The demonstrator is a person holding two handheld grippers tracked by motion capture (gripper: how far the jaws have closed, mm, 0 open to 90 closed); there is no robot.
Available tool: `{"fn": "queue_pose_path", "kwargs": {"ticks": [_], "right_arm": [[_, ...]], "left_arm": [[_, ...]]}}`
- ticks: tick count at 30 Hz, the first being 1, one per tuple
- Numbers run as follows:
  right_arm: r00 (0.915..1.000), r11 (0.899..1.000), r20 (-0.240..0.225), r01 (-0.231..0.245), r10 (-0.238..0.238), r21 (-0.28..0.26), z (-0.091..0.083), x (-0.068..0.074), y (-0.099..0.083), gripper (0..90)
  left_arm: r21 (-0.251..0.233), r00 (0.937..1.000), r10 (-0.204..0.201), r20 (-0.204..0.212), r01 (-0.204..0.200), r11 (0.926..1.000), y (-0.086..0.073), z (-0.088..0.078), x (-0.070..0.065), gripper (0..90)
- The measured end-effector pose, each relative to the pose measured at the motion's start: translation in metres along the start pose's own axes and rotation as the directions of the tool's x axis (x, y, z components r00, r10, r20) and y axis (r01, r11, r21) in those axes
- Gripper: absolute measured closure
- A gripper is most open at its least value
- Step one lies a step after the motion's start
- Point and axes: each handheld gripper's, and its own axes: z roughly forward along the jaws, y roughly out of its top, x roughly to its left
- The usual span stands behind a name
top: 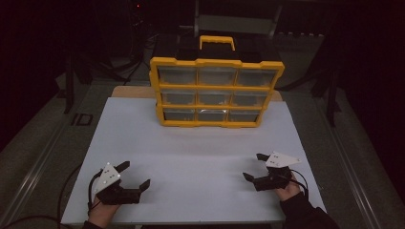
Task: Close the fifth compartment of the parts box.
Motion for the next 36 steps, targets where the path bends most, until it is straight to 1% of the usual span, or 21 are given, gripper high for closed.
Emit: {"fn": "queue_pose_path", "kwargs": {"ticks": [4,7,11,13,20,23,26,31,36], "right_arm": [[1.0,1.0,0.004,-0.008,0.008,0.003,-0.005,0.0,-0.006,10.6],[0.9997,1.0,0.006,-0.023,0.023,0.005,-0.007,-0.001,-0.012,10.6],[0.9996,1.0,0.021,-0.02,0.02,0.014,-0.01,-0.002,-0.017,10.6],[0.9996,1.0,0.019,-0.02,0.019,0.019,-0.011,-0.002,-0.02,10.6],[0.9985,1.0,0.048,-0.025,0.025,0.008,-0.017,-0.001,-0.026,10.6],[0.9974,1.0,0.072,-0.012,0.011,0.004,-0.02,0.0,-0.028,10.6],[0.9963,1.0,0.085,-0.014,0.013,0.006,-0.022,0.0,-0.03,10.6],[0.9958,1.0,0.089,-0.021,0.021,0.001,-0.026,-0.002,-0.033,10.6],[0.9941,1.0,0.106,-0.022,0.023,-0.003,-0.027,-0.005,-0.036,10.6]], "left_arm": [[0.0,1.0,0.001,0.0,-0.001,1.0,0.0,0.0,0.0,0.0],[0.002,1.0,0.004,-0.002,-0.004,1.0,0.0,0.0,0.0,0.0],[0.0,1.0,0.002,-0.001,-0.002,1.0,0.0,0.0,0.0,0.0],[0.0,1.0,0.002,-0.001,-0.002,1.0,0.0,0.0,0.0,0.0],[-0.002,1.0,0.002,0.0,-0.002,1.0,0.0,-0.001,0.0,0.0],[-0.001,1.0,0.003,0.0,-0.003,1.0,0.0,0.0,0.0,0.0],[-0.001,1.0,0.003,-0.001,-0.003,1.0,0.0,-0.001,0.0,0.0],[0.001,1.0,0.002,0.001,-0.002,1.0,0.0,0.0,0.0,0.0],[0.0,1.0,0.002,0.002,-0.002,1.0,0.0,0.0,0.0,0.0]]}}
